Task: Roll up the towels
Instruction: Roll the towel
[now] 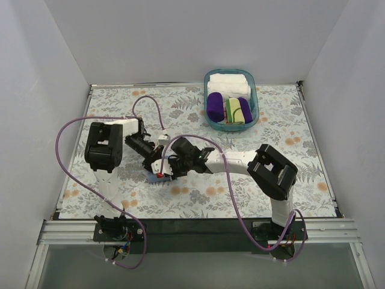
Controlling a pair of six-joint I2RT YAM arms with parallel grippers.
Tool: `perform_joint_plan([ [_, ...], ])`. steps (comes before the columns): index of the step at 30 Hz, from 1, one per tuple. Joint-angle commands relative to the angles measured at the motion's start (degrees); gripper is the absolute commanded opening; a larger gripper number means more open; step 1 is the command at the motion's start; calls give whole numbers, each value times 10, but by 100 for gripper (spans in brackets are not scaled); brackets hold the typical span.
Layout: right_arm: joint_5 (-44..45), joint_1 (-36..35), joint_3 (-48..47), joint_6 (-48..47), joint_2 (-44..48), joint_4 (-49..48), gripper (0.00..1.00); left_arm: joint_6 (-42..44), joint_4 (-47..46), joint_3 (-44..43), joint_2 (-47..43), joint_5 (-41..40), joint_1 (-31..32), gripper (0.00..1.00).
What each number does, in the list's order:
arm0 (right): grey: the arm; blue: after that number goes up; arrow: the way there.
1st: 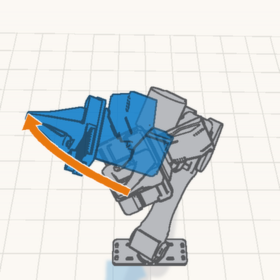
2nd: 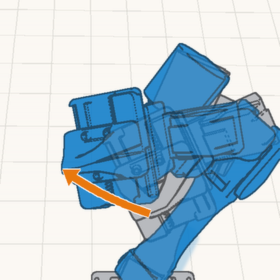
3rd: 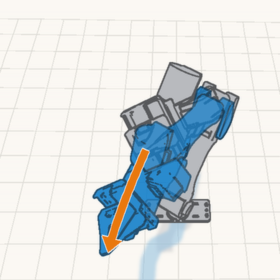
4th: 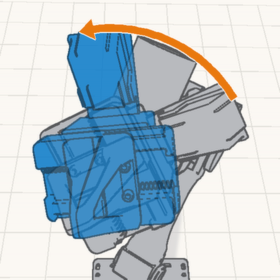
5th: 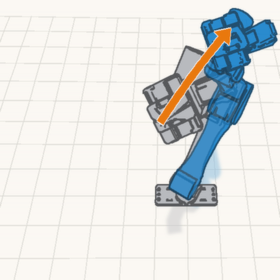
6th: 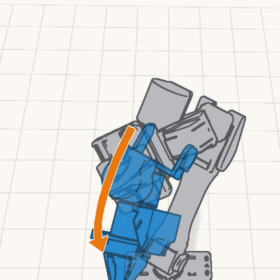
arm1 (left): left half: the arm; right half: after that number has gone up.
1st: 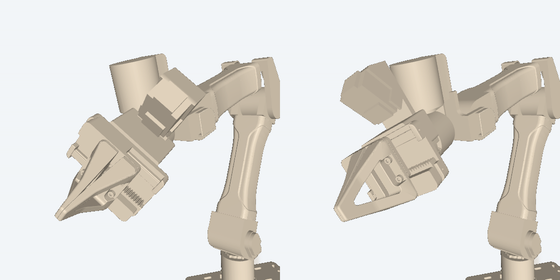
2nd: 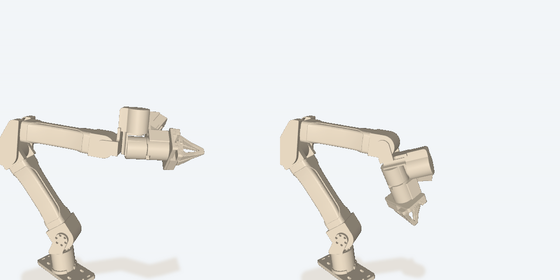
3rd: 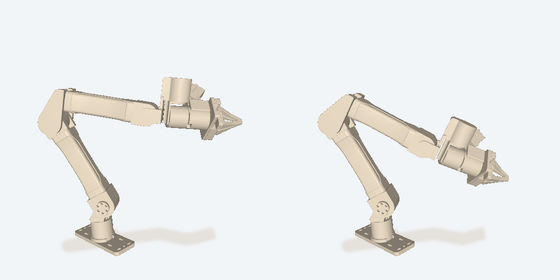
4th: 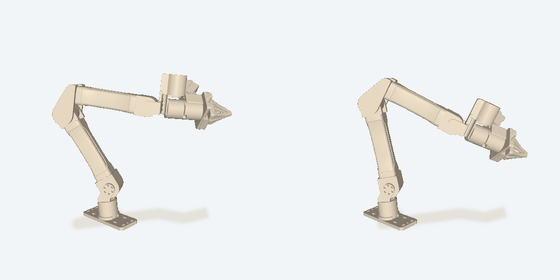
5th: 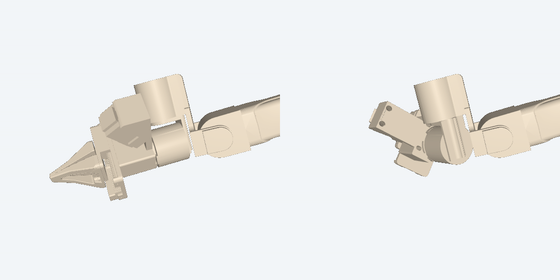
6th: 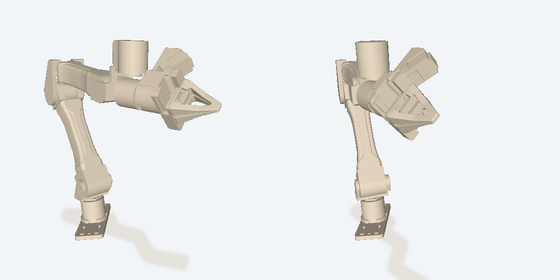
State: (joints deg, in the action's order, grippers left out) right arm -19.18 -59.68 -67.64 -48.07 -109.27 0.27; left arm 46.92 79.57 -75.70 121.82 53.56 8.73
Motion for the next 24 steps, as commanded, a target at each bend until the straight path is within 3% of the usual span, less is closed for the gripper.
perform_joint_plan([
  [1,-24,4,-56,25,-54,141,1,22,-142,29,-64,-53,-3,31],
  [9,-174,57,-141,184,-104,298,1,1,-245,130,-234,14,-78,47],
  [14,-204,73,-159,232,-130,329,1,-29,-329,193,-302,-4,-155,48],
  [19,-239,87,-204,300,-161,358,1,34,-296,212,-355,1,-198,48],
  [20,-251,90,-216,311,-181,368,1,52,-291,230,-372,1,-198,61],
  [24,-305,107,-291,364,-251,437,1,106,-292,310,-495,0,-188,67],
])
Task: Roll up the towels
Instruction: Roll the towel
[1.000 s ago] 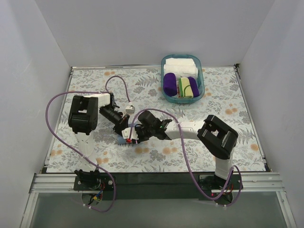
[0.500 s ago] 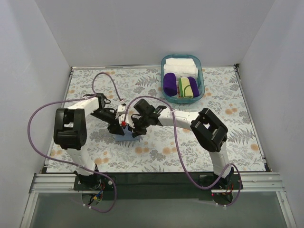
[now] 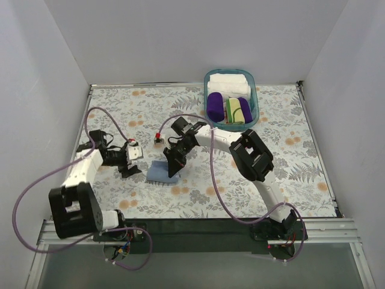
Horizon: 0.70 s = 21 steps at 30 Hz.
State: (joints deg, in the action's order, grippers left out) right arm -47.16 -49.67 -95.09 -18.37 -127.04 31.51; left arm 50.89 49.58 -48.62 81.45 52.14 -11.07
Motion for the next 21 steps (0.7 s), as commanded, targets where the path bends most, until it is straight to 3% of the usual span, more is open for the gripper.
perform_joint_plan([
  [1,-37,15,-35,77,-86,138,1,80,9,54,-115,10,16,68],
  [4,-76,28,-55,104,-119,142,1,92,6,108,-233,0,52,70],
  [11,-81,33,-79,119,-159,145,1,27,-71,198,-353,-72,207,70],
  [21,-81,44,-91,132,-193,145,1,-50,-181,194,-267,-151,336,61],
])
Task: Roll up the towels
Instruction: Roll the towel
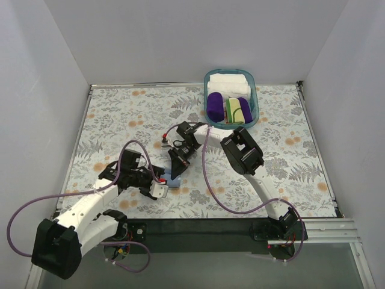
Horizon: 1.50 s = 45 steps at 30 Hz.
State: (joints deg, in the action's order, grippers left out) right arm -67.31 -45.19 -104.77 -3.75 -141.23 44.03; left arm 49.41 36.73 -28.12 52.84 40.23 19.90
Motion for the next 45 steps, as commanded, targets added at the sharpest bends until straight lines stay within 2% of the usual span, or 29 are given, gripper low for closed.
perform_joint_plan([
  [1,121,3,2,-14,-55,19,1,-42,-60,-12,40,-40,35,60],
  [5,123,7,-9,-13,-68,19,1,-50,-82,4,74,-85,70,55],
  [8,126,7,-18,-14,-71,19,1,-56,-114,17,95,-129,71,53],
  [11,126,7,-25,-15,-70,17,1,-63,-128,29,122,-161,71,46],
  [12,126,7,-25,-16,-69,17,1,-63,-122,32,129,-173,72,36],
  [15,146,12,-15,-20,-50,16,2,-62,-84,26,151,-185,71,20],
  [16,149,15,-10,-21,-42,15,7,-66,-69,23,155,-189,71,12],
  [17,155,20,-4,-22,-21,11,17,-70,-55,18,160,-189,71,8],
  [19,163,36,10,-21,2,8,25,-85,-15,4,170,-183,70,1],
  [20,174,41,15,-21,29,1,33,-91,-5,-1,174,-184,70,0],
  [24,190,71,61,5,103,-51,48,-97,57,-33,205,-146,55,0],
  [27,214,82,83,8,157,-83,49,-84,97,-85,266,-97,39,0],
  [31,234,97,201,29,276,-176,51,-45,208,-186,381,-32,-7,0],
  [33,252,102,240,22,315,-214,60,-19,268,-255,458,-7,-23,0],
  [35,272,101,294,-7,365,-245,62,-2,301,-304,535,4,-43,1],
  [37,292,95,322,-41,405,-258,72,3,345,-371,586,17,-57,2],
  [38,312,92,336,-56,413,-263,74,9,359,-390,608,20,-59,2],
  [40,341,70,340,-104,431,-264,74,14,384,-444,666,24,-69,3],
  [45,511,-26,353,-203,452,-311,74,13,409,-534,759,25,-79,4],
])
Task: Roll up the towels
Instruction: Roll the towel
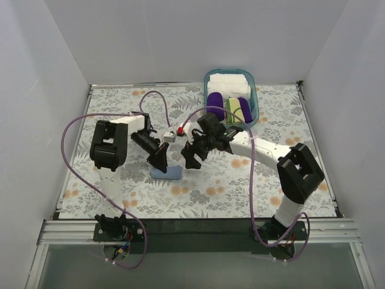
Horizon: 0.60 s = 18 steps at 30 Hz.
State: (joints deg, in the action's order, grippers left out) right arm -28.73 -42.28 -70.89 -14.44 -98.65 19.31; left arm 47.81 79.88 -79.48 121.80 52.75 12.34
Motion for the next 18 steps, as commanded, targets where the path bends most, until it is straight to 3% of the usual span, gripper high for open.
perform_joint_plan([
  [1,126,-72,20,-109,26,-64,74,30,-20,-21,78,-100,-4,4],
  [8,270,-192,84,-200,7,-223,77,19,-1,-86,143,-97,-4,7],
  [13,306,-212,118,-234,-19,-307,75,20,-1,-96,162,-93,-5,11],
  [18,293,-212,127,-257,-41,-323,73,23,-2,-102,180,-86,-6,14],
])
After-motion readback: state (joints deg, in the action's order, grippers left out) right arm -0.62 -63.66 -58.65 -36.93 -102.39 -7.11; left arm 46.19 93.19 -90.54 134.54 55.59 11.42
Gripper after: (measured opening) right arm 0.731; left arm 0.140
